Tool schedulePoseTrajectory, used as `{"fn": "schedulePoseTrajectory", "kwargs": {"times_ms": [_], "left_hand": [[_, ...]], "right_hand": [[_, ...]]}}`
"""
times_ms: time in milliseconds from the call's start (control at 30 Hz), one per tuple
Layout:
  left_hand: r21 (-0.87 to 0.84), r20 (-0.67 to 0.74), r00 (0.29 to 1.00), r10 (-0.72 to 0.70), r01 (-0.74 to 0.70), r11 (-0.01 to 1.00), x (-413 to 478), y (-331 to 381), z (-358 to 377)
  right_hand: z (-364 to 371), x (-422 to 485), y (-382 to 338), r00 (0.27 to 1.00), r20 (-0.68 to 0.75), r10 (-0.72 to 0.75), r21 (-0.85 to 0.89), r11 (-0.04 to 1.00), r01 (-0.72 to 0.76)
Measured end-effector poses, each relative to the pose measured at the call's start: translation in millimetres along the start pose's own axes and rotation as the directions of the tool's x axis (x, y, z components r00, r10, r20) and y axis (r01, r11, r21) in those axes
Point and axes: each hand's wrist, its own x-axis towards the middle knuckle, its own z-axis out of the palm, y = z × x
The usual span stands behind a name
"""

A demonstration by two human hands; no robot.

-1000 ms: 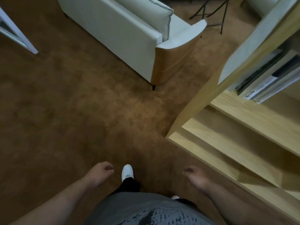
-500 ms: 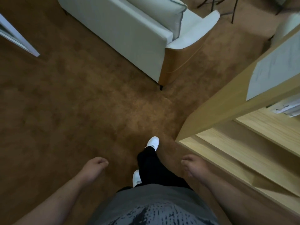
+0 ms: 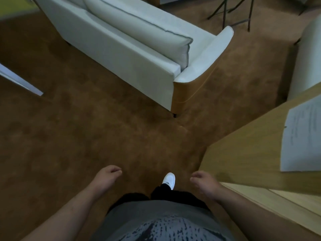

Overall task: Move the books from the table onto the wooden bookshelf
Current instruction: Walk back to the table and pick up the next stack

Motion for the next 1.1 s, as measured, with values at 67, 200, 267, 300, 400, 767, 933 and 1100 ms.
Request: {"fn": "schedulePoseTrajectory", "kwargs": {"times_ms": [67,200,267,300,400,767,933,1100], "left_hand": [[-0.005,0.009,1.0,0.016,-0.016,1.0,17,23,-4],[0.048,0.059,0.996,0.063,-0.066,0.997,45,60,-6],[0.074,0.074,0.995,0.072,-0.077,0.994,60,78,-9],[0.081,0.081,0.994,0.074,-0.081,0.993,68,87,-12],[0.109,0.127,0.989,0.078,-0.092,0.99,95,115,-23],[0.223,0.269,0.942,0.202,-0.265,0.938,224,295,-59],[0.307,0.321,0.915,0.242,-0.343,0.888,272,371,-72],[0.354,0.356,0.904,0.236,-0.364,0.861,299,419,-70]], "right_hand": [[-16,10,-12,1.0,-0.018,0.005,0.008,1.0,-0.005],[-42,19,-29,0.997,-0.06,0.04,0.1,0.994,-0.034],[-50,22,-35,0.994,-0.084,0.077,0.159,0.985,-0.063],[-52,23,-38,0.991,-0.09,0.098,0.178,0.981,-0.081],[-58,33,-45,0.987,-0.093,0.129,0.215,0.971,-0.107],[-128,97,-122,0.945,-0.18,0.273,0.314,0.926,-0.208],[-169,127,-166,0.918,-0.212,0.334,0.397,0.888,-0.232],[-186,147,-194,0.918,-0.182,0.351,0.469,0.852,-0.233]]}}
